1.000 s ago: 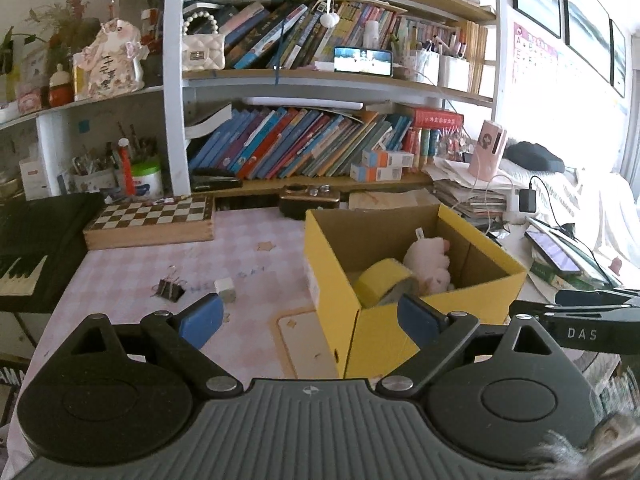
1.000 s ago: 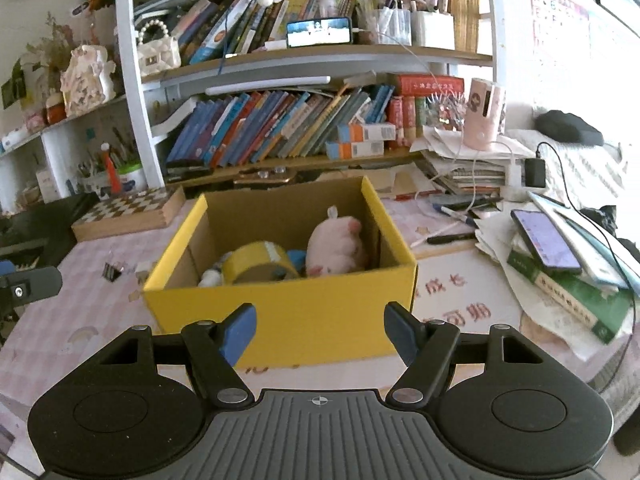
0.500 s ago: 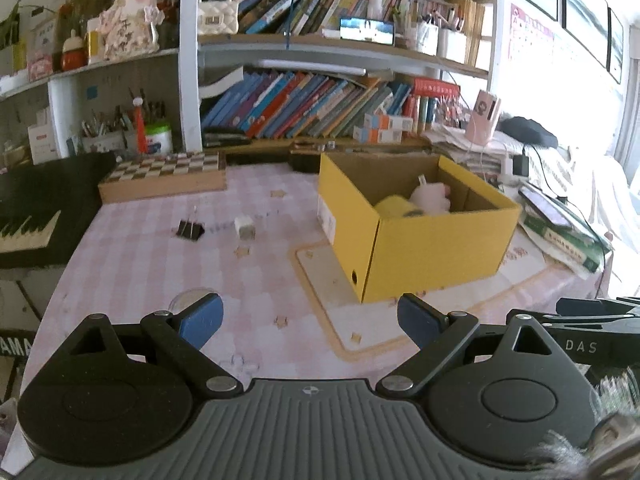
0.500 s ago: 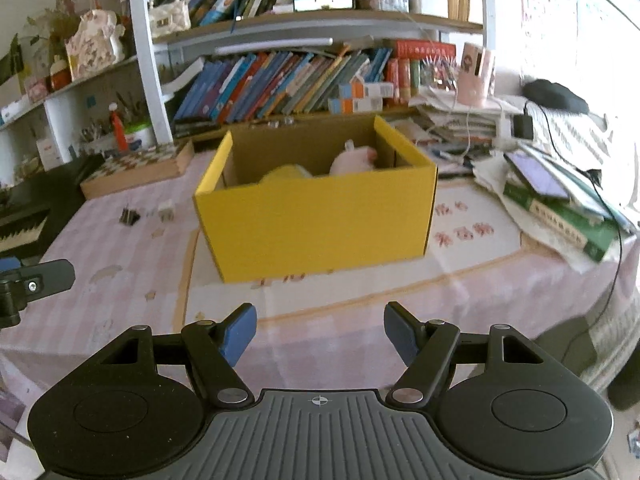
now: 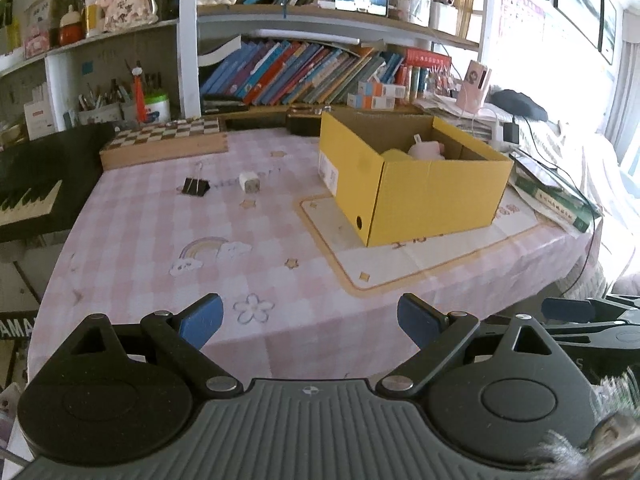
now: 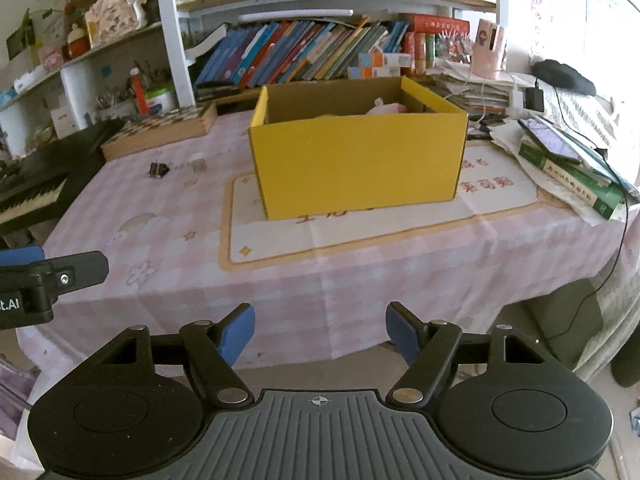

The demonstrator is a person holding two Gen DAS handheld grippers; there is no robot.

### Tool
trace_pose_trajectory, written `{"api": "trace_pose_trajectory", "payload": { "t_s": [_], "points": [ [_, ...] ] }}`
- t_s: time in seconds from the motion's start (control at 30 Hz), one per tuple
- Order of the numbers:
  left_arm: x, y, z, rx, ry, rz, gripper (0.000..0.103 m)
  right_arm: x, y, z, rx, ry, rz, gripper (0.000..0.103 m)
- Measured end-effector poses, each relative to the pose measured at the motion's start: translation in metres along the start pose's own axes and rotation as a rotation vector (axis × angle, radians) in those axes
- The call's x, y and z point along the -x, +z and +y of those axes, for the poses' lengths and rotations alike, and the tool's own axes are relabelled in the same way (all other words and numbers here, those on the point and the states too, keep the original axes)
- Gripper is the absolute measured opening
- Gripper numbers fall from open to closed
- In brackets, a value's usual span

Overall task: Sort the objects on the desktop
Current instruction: 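Withdraw both tools from the yellow box back toward the table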

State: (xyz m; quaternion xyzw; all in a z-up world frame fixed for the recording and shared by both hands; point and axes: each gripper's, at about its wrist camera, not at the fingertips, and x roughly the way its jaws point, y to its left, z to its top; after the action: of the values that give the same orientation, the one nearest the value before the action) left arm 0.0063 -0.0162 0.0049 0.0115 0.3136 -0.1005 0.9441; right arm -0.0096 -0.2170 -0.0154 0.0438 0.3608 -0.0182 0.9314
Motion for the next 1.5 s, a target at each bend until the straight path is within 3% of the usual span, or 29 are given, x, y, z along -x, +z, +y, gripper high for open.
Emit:
{"api": "trace_pose_trajectory", "payload": {
  "t_s": [0.43,1.5],
  "points": [
    [0.009,-0.016,0.026,0.018,0.006,0.038,0.094,-0.003,-0.01,0.037,0.038,0.039,0.041,0.075],
    [0.038,-0.026,0.111,0.174,0.184,0.001,0.094,-0.021,0.009,0.131,0.238,0.207,0.032,0.075]
  ]
}}
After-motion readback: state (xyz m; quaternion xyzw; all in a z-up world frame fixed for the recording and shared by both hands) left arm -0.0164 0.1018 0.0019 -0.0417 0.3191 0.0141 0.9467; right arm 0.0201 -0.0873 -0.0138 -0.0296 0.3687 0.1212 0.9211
